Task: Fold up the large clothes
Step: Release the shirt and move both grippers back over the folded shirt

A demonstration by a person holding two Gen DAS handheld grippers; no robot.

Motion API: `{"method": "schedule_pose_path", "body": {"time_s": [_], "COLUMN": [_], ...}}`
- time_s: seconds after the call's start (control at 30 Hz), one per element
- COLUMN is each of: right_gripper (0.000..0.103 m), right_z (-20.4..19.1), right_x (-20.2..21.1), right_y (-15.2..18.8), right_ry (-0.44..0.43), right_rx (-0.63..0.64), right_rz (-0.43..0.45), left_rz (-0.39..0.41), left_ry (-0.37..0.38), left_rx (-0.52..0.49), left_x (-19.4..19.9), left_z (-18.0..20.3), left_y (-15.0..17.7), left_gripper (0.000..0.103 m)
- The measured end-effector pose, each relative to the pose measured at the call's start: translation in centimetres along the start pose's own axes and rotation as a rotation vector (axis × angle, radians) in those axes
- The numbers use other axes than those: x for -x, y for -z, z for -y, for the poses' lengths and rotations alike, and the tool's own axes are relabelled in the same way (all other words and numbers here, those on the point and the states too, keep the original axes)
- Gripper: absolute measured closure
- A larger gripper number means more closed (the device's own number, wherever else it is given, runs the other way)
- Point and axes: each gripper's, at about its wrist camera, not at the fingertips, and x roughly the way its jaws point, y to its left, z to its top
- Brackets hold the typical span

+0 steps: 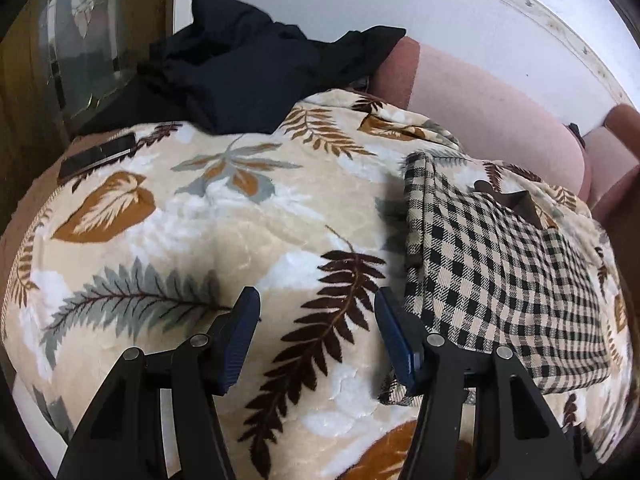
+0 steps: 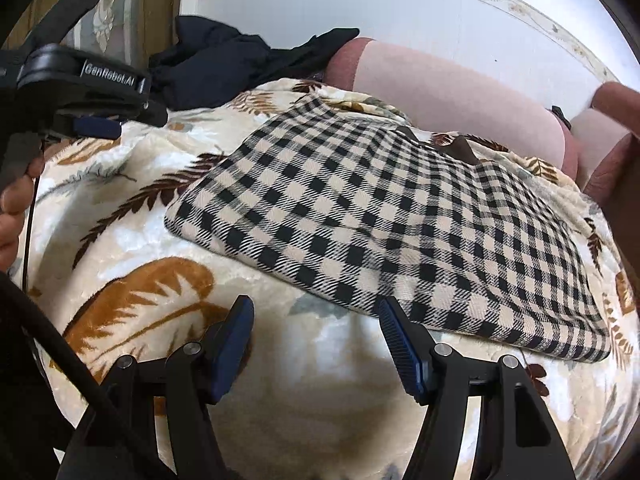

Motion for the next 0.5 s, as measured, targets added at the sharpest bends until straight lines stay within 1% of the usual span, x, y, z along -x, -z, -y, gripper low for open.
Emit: {"method": "schedule_pose_path", "body": {"time_s": [0.17,0.3,0.4,0.5], "right_gripper": [0.033,0.033,0.033,0.033], "right_z": [-1.4,-1.4,-0.2,2.5], "right_x": [0.7,1.6,2.2,2.2], "right_y": [0.3,0.1,-0.5,-1.4], "right_ry": [0.001,0.001,0.007,0.037], "right_rx": [0.019,0.019,0.010,-0.029], "right_rz": [-0.026,-0.022,-0.009,0.004], "left_rz": [0.015,0.017,0.027,0.031], "left_ry": [-0.015,0.002,-0.009,-0.022], "left_rx": [0.011,0.028,0.016,-0.013], "left_x": [0.9,1.3,1.3,0.5], "left_z": [-0.5,-0.5,0.2,1.7], "left_y": [0.0,-0.1,-0.2,-0.7], "left_gripper": [0.045,0.044,0.044,0.044]}}
